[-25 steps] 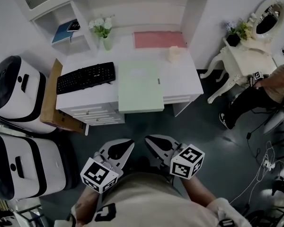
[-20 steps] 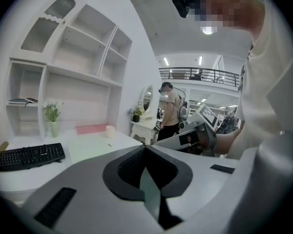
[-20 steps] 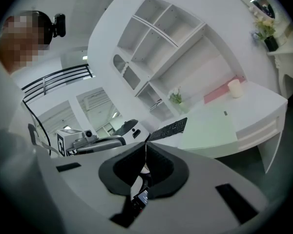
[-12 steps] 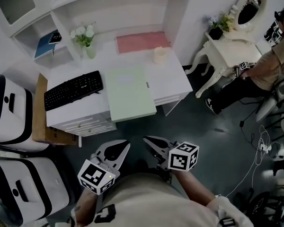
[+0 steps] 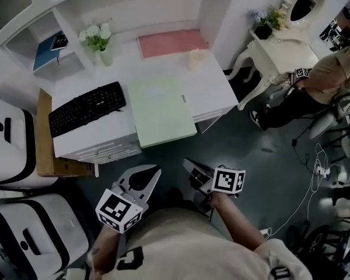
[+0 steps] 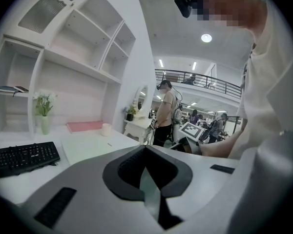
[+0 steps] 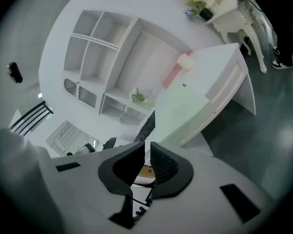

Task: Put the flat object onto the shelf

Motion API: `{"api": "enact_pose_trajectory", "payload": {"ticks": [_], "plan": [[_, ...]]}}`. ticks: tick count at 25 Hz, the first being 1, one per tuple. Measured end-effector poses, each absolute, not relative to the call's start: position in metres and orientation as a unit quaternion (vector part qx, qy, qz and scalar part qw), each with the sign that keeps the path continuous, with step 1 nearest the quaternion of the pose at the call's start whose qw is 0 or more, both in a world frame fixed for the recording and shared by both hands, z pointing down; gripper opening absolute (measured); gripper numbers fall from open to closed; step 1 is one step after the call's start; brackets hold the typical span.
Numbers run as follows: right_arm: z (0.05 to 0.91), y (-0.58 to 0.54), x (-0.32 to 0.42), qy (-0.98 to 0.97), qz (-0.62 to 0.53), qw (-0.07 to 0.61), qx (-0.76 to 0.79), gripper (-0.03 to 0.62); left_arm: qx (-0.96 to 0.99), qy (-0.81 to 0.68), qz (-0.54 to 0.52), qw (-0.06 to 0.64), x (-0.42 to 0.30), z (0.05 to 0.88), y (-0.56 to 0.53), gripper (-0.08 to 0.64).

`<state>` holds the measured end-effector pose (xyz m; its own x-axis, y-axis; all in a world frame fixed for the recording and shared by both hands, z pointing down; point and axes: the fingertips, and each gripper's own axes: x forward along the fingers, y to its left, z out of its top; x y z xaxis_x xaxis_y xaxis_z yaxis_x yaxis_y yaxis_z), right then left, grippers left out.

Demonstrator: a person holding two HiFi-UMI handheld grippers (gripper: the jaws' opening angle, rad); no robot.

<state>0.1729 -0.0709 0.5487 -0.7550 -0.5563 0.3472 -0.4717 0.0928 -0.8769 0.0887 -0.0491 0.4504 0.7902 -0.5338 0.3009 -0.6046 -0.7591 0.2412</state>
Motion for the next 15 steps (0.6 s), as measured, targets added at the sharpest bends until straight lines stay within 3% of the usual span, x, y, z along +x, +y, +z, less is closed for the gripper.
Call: {"api": "enact_pose_trajectory", "payload": {"ticks": [1, 3, 4, 15], "plan": [[0.553, -0.073, 0.172, 0.729, -0.589, 0.043, -0.347, 0.040, 0.931, -0.306, 0.107, 0.167, 0.086, 0.452, -0.050, 0.013], [0.564, -0.074, 0.169, 0.710, -0.616, 0.055, -0.338, 0.199, 0.930, -0.308, 0.107, 0.171, 0.079, 0.455, -0.052, 0.014], [0.569, -0.076, 0.167, 0.700, -0.628, 0.062, -0.335, 0.246, 0.929, -0.310, 0.107, 0.174, 0.075, 0.456, -0.053, 0.014], [0.632, -0.109, 0.163, 0.598, -0.712, 0.126, -0.346, 0.329, 0.929, -0.304, 0.103, 0.185, 0.053, 0.466, -0.072, 0.012]]}}
